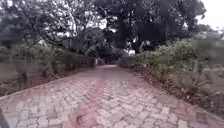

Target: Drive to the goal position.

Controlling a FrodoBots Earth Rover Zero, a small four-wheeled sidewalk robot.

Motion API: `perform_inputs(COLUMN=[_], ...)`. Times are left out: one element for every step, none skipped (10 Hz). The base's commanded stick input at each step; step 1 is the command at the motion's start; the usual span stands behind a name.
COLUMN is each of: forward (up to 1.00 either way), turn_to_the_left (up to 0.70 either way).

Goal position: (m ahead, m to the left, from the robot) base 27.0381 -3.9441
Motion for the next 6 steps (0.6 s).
perform_inputs(forward=[0.7,0.7,0.7,0.7,0.7,0.7], turn_to_the_left=[0.0,0.0,0.0,0.0,0.0,0.0])
